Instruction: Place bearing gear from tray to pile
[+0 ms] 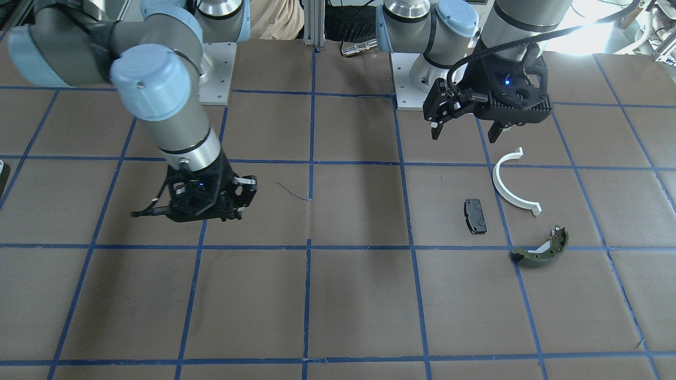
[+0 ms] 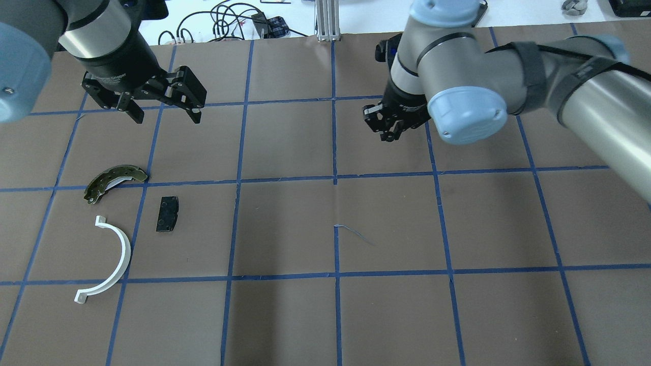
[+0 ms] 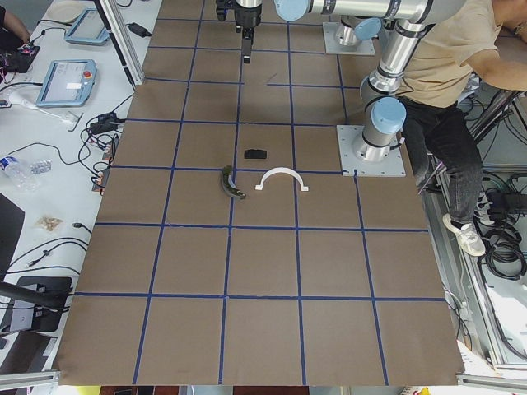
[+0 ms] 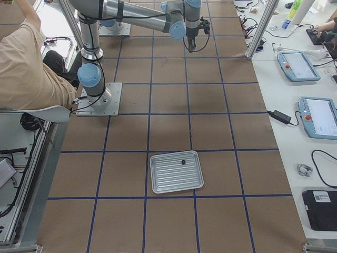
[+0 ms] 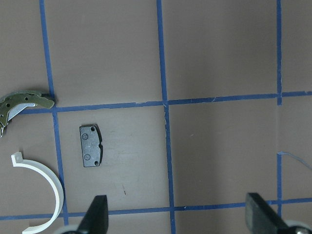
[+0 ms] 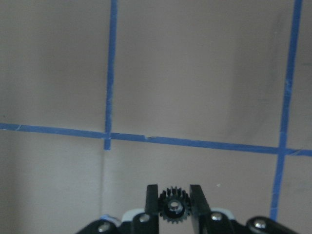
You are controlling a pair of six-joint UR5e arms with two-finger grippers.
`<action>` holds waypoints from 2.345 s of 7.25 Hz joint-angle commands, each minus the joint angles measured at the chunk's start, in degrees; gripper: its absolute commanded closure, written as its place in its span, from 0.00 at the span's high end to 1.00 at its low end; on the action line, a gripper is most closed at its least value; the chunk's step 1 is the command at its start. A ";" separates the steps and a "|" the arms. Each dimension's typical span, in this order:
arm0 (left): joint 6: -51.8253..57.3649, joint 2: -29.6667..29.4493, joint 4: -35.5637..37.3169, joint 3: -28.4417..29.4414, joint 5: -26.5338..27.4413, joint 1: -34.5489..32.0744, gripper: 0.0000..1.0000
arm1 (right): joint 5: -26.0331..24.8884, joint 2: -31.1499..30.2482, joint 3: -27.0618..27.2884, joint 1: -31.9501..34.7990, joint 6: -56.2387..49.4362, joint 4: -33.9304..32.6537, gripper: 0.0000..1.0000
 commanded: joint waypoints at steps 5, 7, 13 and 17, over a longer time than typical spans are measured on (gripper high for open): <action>0.01 0.00 0.11 -0.28 -0.08 0.01 1.00 | -0.78 14.19 0.00 14.84 22.84 -12.24 0.99; 0.01 -0.09 0.02 -0.28 -0.17 0.01 1.00 | -0.78 13.06 0.18 14.14 19.78 -12.15 1.00; -3.85 -9.82 18.04 -14.38 -0.70 -2.96 1.00 | -0.43 7.54 0.09 -8.23 -1.29 -6.48 1.00; -18.83 -20.72 38.82 -20.85 -0.08 -15.69 1.00 | -3.31 2.87 -0.08 -34.41 -26.48 5.95 1.00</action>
